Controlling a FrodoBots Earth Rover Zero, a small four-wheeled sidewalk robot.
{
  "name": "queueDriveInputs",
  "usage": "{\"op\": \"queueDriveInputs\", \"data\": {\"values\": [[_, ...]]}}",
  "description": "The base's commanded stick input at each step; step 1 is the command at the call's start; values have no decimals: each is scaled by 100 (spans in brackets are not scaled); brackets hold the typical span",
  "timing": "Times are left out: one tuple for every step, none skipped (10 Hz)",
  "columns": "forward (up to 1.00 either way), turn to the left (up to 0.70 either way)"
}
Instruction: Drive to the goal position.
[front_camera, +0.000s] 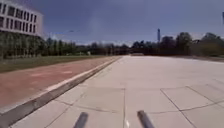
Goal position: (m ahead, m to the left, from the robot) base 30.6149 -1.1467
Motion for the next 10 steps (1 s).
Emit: {"op": "queueDriveInputs", "data": {"values": [[100, -27], [100, -27], [100, -27], [100, -27], [100, -27], [100, -27], [100, -5], [100, -1], [100, -27], [100, -27]]}}
